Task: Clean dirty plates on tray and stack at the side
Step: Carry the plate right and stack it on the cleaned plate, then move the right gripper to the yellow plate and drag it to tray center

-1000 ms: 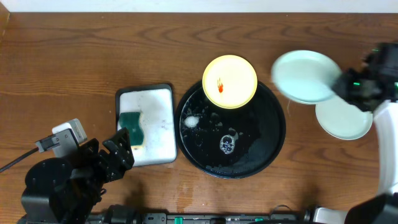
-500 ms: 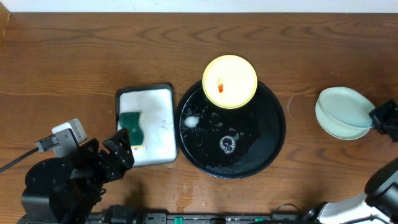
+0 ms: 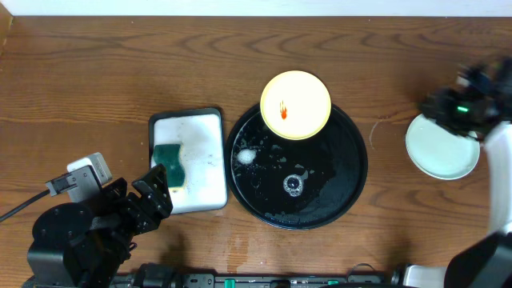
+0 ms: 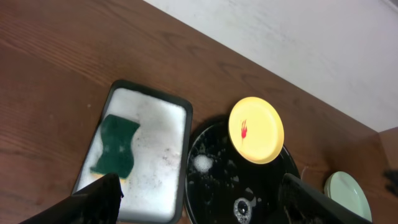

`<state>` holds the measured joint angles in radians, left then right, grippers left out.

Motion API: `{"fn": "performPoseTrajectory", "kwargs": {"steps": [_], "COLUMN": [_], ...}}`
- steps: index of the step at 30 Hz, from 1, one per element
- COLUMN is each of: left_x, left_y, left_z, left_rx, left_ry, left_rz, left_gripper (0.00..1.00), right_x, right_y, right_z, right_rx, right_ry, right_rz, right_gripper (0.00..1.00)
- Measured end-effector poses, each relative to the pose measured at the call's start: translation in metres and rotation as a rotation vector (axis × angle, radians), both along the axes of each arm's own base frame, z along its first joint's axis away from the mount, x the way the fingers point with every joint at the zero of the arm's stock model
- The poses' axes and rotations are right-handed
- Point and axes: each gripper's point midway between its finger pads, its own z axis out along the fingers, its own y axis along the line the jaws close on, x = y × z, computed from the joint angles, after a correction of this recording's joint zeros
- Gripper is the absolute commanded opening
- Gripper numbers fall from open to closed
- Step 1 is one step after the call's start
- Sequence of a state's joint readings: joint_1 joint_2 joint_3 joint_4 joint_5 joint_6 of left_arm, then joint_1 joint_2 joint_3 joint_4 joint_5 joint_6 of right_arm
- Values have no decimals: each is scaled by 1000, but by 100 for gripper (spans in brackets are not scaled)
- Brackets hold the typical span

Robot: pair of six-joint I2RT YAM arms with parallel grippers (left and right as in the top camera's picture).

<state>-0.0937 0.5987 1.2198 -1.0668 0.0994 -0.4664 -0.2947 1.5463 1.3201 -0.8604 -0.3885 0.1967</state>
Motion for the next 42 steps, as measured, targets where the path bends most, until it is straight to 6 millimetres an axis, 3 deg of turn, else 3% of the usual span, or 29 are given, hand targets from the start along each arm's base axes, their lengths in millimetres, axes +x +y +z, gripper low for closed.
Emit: {"fn": "performPoseTrajectory", "kwargs": {"steps": [2, 3, 4, 8, 9, 11, 14, 17, 19, 21, 22, 29, 31, 37, 39, 42], "left_x": [0, 0, 0, 0, 0, 0, 0, 0, 0, 0, 0, 0, 0, 0, 0, 0], "left_y": [0, 0, 0, 0, 0, 0, 0, 0, 0, 0, 0, 0, 0, 0, 0, 0], "left_z": [0, 0, 0, 0, 0, 0, 0, 0, 0, 0, 0, 0, 0, 0, 0, 0], "left_rx": [0, 0, 0, 0, 0, 0, 0, 0, 0, -1, -1, -1, -1, -1, -1, -1], "left_ry": [0, 0, 0, 1, 1, 2, 2, 1, 1, 1, 1, 1, 1, 2, 1, 1], "left_rz": [0, 0, 0, 0, 0, 0, 0, -1, -1, -2, -2, -2, -2, -2, -2, -2], "left_gripper": [81, 81, 82, 81, 81, 81, 82, 81, 81, 81, 81, 81, 82, 81, 81, 81], "right_x": [7, 10, 11, 35, 42, 56, 84, 97, 96, 90, 88, 67, 56, 3, -19, -34], "right_y": [45, 80, 100, 150, 160, 173, 175, 174, 173, 172, 172, 169, 166, 150, 144, 142], "right_z": [11, 12, 8, -12, -22, -53, -82, -107, -129, -146, -151, -145, -133, -64, -57, -65], "right_rx": [-36, -68, -98, -250, -285, -361, -417, -440, -445, -445, -442, -404, -394, -352, -337, -332], "right_ry": [-55, -77, -84, -133, -141, -121, -152, -147, -105, -60, -45, 42, 66, 130, 195, 267], "right_rz": [155, 266, 325, 442, 462, 481, 454, 441, 454, 468, 476, 447, 433, 329, 292, 262], "right_gripper": [48, 46, 46, 52, 56, 54, 44, 25, 19, 1, 1, 1, 1, 1, 1, 1]}}
